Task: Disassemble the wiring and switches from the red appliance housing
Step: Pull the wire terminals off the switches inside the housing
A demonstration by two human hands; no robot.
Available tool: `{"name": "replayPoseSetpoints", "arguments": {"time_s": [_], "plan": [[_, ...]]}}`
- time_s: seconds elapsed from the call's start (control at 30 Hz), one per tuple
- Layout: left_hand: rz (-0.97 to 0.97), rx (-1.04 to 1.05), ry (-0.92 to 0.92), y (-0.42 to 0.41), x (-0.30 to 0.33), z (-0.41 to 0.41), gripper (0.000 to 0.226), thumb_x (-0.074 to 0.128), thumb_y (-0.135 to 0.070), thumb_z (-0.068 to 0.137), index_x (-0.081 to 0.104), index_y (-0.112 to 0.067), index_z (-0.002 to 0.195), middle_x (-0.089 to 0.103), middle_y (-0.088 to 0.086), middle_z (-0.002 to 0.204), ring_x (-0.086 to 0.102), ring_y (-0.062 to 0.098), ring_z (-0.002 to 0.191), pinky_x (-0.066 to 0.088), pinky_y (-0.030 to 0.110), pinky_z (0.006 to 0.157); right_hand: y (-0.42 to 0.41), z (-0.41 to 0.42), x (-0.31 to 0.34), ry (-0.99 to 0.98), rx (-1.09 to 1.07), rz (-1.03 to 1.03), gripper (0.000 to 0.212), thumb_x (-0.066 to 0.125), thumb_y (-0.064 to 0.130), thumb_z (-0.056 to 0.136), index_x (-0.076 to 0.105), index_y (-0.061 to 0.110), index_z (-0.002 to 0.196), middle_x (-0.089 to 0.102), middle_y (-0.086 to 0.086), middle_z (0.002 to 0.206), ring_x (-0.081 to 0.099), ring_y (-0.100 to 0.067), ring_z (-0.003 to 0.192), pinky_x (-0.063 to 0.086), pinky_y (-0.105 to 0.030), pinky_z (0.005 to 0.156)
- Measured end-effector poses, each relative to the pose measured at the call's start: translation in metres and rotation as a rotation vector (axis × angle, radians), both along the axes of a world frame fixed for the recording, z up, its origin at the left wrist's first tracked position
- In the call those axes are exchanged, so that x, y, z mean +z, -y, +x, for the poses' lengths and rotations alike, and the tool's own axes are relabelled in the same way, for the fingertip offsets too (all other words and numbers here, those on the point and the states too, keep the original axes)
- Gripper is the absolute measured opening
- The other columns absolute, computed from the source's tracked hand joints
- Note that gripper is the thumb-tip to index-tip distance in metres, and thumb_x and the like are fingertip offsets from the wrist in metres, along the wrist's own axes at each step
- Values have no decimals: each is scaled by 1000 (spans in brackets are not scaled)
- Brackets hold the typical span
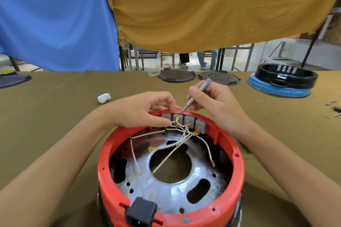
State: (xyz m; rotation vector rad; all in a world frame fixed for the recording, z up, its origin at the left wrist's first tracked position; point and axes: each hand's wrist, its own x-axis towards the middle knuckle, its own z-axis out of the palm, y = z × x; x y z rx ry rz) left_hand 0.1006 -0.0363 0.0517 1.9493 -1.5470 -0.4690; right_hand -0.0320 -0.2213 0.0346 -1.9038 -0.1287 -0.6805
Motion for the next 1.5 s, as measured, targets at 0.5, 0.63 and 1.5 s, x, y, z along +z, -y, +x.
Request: {"name": "replayPoseSetpoints", "arguments": {"time_s": [0.5, 0.63, 1.5], "plan": [[1, -24, 236, 5, 1, -7, 6, 67, -19, 93, 71, -23, 92, 65, -15, 128, 49, -14, 123, 40, 25, 109, -1, 0, -3, 0, -112, -72, 27, 60, 28, 99, 66, 6, 85, 69, 1, 72, 71, -16, 68, 61, -35, 69], [-32, 10, 306, 8, -1, -11, 7, 68, -18, 89, 70, -24, 88, 65, -14, 117, 52, -11, 117, 40, 25, 104, -1, 0, -3, 14, -116, -73, 25, 62, 28, 98, 67, 7, 86, 70, -1, 74, 72, -18, 70, 61, -44, 73], [-64, 4, 234, 9, -3, -9, 3, 72, -25, 89, 70, -22, 89, 66, -7, 105, 62, 8, 103, 45, 39, 98, -6, -7, 3, 42, -136, -295, 18, 65, 27, 96, 69, 17, 82, 69, 3, 74, 68, -14, 73, 57, -35, 70]]}}
